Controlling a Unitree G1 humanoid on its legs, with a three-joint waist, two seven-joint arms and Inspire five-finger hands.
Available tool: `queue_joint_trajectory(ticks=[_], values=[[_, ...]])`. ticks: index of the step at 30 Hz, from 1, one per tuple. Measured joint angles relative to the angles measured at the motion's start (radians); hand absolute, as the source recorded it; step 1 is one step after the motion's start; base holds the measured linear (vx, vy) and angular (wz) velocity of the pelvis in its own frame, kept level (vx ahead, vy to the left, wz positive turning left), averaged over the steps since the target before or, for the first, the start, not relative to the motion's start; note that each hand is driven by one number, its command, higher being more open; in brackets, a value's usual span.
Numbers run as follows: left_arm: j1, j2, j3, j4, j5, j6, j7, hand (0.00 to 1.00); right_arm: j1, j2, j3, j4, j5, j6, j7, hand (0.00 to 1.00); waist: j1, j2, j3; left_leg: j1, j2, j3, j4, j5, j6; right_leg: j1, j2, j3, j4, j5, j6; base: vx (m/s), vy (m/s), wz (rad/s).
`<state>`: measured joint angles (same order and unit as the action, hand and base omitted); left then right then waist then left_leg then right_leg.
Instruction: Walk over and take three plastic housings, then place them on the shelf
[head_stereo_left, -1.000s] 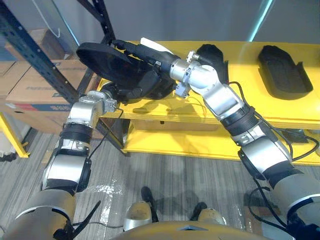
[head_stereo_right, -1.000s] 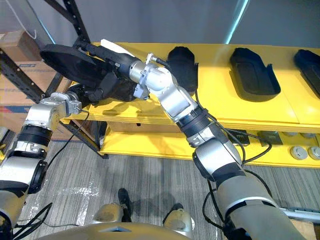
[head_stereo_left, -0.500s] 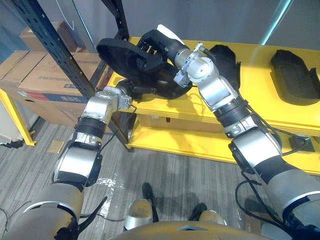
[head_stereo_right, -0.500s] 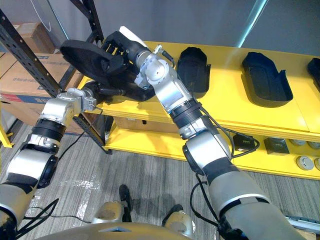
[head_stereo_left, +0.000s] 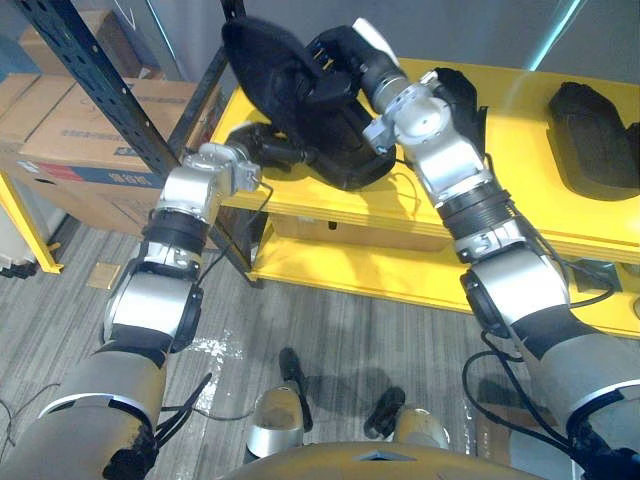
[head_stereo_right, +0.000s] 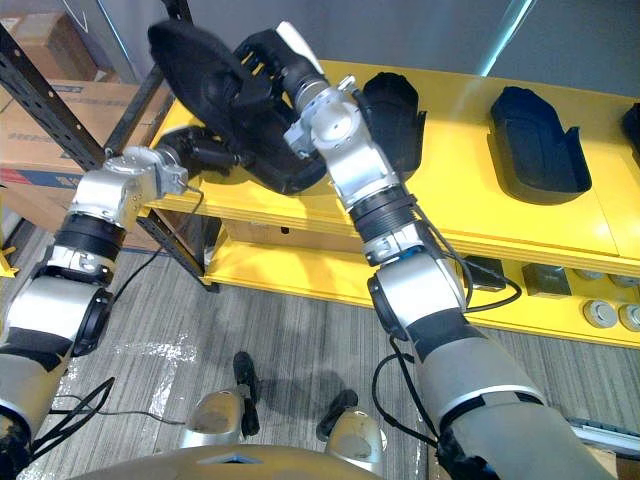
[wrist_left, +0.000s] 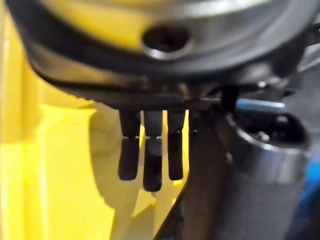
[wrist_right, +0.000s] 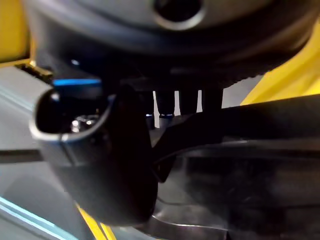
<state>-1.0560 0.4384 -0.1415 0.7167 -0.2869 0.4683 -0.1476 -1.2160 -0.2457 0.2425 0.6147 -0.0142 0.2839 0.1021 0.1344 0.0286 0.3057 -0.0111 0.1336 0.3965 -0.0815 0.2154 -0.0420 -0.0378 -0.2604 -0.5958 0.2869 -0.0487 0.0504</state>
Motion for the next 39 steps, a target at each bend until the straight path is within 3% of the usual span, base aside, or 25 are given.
queue_joint_trajectory(ticks=[4, 8, 14, 18, 19, 23, 27, 31, 35, 39], values=[[-0.001, 0.012, 0.001, -0.001, -0.027, -0.072, 0.032, 1.0, -0.001, -0.03, -0.054, 0.051, 0.165, 0.029, -0.02, 0.0, 0.002, 0.001, 0.003, 0.0, -0.001, -0.013, 0.0, 0.003, -0.001, 0.005, -0.004, -0.009, 0.014, -0.008, -0.005, 0.01, -0.017, 0.06], [0.015, 0.023, 0.008, -0.077, -0.065, -0.1, 0.072, 1.0, -0.002, -0.045, -0.123, 0.091, 0.275, 0.056, -0.027, 0.0, 0.003, 0.005, 0.023, 0.0, -0.008, -0.034, 0.0, 0.009, 0.0, 0.008, -0.021, -0.027, 0.044, -0.034, -0.01, -0.01, -0.018, 0.16], [0.228, 0.089, 0.152, -0.407, -0.108, -0.19, 0.101, 1.0, 0.021, -0.108, -0.177, 0.126, 0.389, 0.123, -0.038, 0.0, 0.009, 0.009, 0.03, 0.006, -0.014, -0.074, 0.0, 0.012, -0.002, 0.033, -0.037, -0.063, 0.071, -0.061, 0.001, 0.03, -0.034, 0.19], [0.471, 0.093, 0.241, -0.644, -0.139, -0.242, 0.137, 1.0, 0.074, -0.153, -0.233, 0.127, 0.47, 0.174, -0.099, 0.0, 0.027, 0.013, 0.032, 0.025, -0.026, -0.105, -0.001, 0.007, -0.008, 0.065, -0.053, -0.089, 0.094, -0.085, 0.005, 0.07, -0.037, 0.2], [0.561, 0.076, 0.253, -0.728, -0.147, -0.267, 0.144, 1.0, 0.093, -0.157, -0.259, 0.127, 0.493, 0.19, -0.14, 0.0, 0.032, 0.014, 0.032, 0.027, -0.026, -0.116, -0.001, 0.007, -0.008, 0.077, -0.053, -0.101, 0.093, -0.088, 0.008, 0.05, -0.031, 0.26], [0.748, 0.003, 0.289, -0.873, -0.145, -0.323, 0.161, 1.0, 0.132, -0.16, -0.293, 0.135, 0.513, 0.206, -0.209, 0.0, 0.038, 0.025, 0.031, 0.036, -0.029, -0.135, -0.001, 0.007, -0.008, 0.103, -0.05, -0.118, 0.079, -0.091, 0.004, 0.03, -0.017, 0.15], [0.918, -0.095, 0.277, -0.998, -0.123, -0.422, 0.161, 1.0, 0.168, -0.179, -0.299, 0.206, 0.596, 0.238, -0.309, 0.0, 0.049, 0.06, 0.029, 0.039, -0.037, -0.167, -0.001, 0.007, -0.008, 0.131, -0.044, -0.131, 0.057, -0.09, 0.012, 0.0, 0.011, 0.2], [1.019, -0.127, 0.267, -1.089, -0.102, -0.555, 0.16, 1.0, 0.183, -0.189, -0.297, 0.226, 0.68, 0.24, -0.375, 0.0, 0.056, 0.083, 0.019, 0.038, -0.037, -0.182, -0.001, -0.007, -0.015, 0.137, -0.025, -0.119, 0.03, -0.09, 0.014, -0.02, 0.009, 0.12], [1.065, -0.131, 0.232, -1.146, -0.105, -0.634, 0.13, 1.0, 0.181, -0.191, -0.29, 0.243, 0.749, 0.235, -0.426, 0.0, 0.055, 0.099, 0.006, 0.039, -0.035, -0.185, -0.001, -0.009, -0.013, 0.146, -0.015, -0.113, 0.008, -0.078, 0.023, 0.0, -0.001, 0.03], [1.11, -0.148, 0.168, -1.195, -0.105, -0.653, 0.097, 1.0, 0.178, -0.191, -0.27, 0.256, 0.788, 0.228, -0.451, 0.0, 0.055, 0.114, -0.007, 0.041, -0.036, -0.184, -0.001, -0.007, -0.009, 0.147, -0.014, -0.111, 0.008, -0.071, 0.022, 0.0, 0.0, 0.0]])
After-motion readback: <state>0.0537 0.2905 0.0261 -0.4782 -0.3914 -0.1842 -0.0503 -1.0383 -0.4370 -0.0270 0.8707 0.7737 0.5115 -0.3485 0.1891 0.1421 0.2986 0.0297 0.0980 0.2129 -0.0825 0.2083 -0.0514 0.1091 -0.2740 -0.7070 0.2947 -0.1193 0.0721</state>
